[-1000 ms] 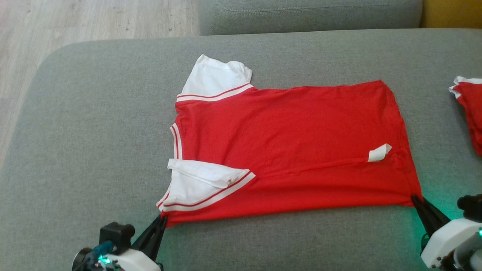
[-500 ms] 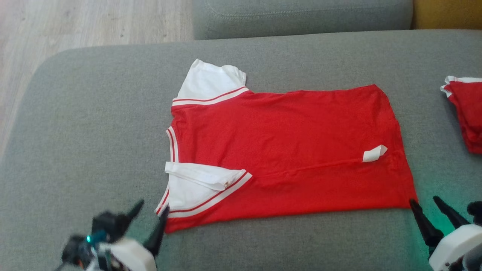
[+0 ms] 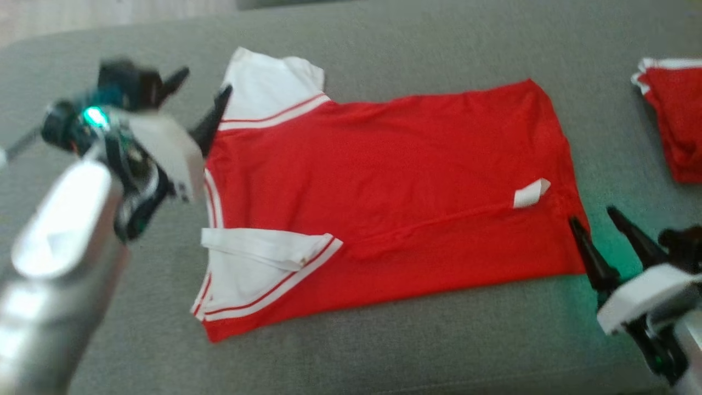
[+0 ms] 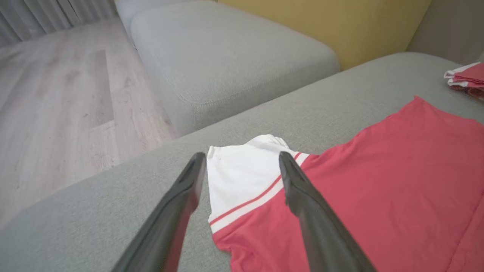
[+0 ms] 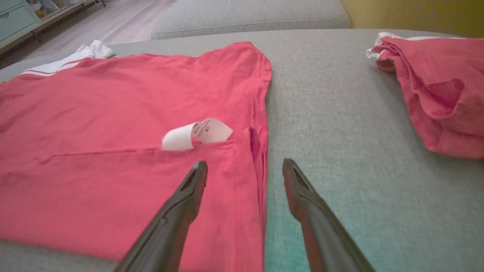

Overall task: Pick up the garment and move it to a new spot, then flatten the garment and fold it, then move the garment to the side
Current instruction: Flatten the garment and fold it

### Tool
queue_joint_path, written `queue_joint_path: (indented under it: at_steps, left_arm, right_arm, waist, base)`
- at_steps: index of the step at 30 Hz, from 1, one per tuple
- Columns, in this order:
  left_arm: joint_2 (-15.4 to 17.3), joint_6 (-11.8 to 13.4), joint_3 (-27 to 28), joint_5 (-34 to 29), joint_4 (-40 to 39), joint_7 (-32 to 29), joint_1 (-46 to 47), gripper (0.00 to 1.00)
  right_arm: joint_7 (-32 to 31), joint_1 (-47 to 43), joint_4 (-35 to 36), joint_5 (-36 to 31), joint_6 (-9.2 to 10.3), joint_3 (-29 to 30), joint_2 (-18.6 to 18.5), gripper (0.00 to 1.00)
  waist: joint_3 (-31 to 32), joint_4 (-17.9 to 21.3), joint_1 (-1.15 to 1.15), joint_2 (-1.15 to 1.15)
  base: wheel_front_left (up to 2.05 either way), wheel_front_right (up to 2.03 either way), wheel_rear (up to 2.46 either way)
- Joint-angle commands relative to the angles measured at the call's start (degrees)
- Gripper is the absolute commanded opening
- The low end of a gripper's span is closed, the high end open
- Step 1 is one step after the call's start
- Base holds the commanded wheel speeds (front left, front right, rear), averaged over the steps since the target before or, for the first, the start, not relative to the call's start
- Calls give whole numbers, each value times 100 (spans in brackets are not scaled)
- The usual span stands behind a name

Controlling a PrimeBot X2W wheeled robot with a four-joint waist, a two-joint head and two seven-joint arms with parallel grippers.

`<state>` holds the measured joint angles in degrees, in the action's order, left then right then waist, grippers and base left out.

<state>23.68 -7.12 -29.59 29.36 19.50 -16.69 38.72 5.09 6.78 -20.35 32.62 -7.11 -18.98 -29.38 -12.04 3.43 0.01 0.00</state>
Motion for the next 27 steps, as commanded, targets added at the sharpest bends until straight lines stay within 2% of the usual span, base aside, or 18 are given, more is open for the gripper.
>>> queue_joint_path:
  at_steps: [1, 2, 8, 15, 18, 27]
  left_arm:
    - [227, -23, 91, 175, 164, -330, 678, 100]
    - [280, -31, -95, 399, 476, -681, 1165, 100]
    - [531, -34, -553, 1097, 1183, -1515, 2252, 100]
    - [793, -35, -896, 1088, 1894, -1728, 2982, 100]
    - [838, -35, -952, 1111, 2036, -1727, 3074, 100]
    - [1305, -36, -1188, 1003, 2485, -1602, 3312, 100]
  right_arm:
    - [-16, 211, 242, -120, -37, -11, -60, 100]
    - [-53, 336, 314, -213, -37, -30, 34, 100]
    - [-86, 591, 433, -383, -37, -38, 249, 100]
    - [-71, 778, 523, -452, -37, -114, 409, 100]
    - [-72, 826, 530, -453, -37, -152, 436, 100]
    - [-11, 971, 539, -470, -37, -224, 510, 100]
  waist:
    - [-436, 337, -1, 0]
    - [-636, 470, -1, 0]
    - [-1141, 830, -1, 0]
    - [-1551, 1187, -1, 0]
    - [-1633, 1278, -1, 0]
    - [-1933, 1593, -1, 0]
  base:
    - [0, 0, 0]
    - [0, 0, 0]
    - [0, 0, 0]
    - [0, 0, 0]
    - [0, 0, 0]
    - [0, 0, 0]
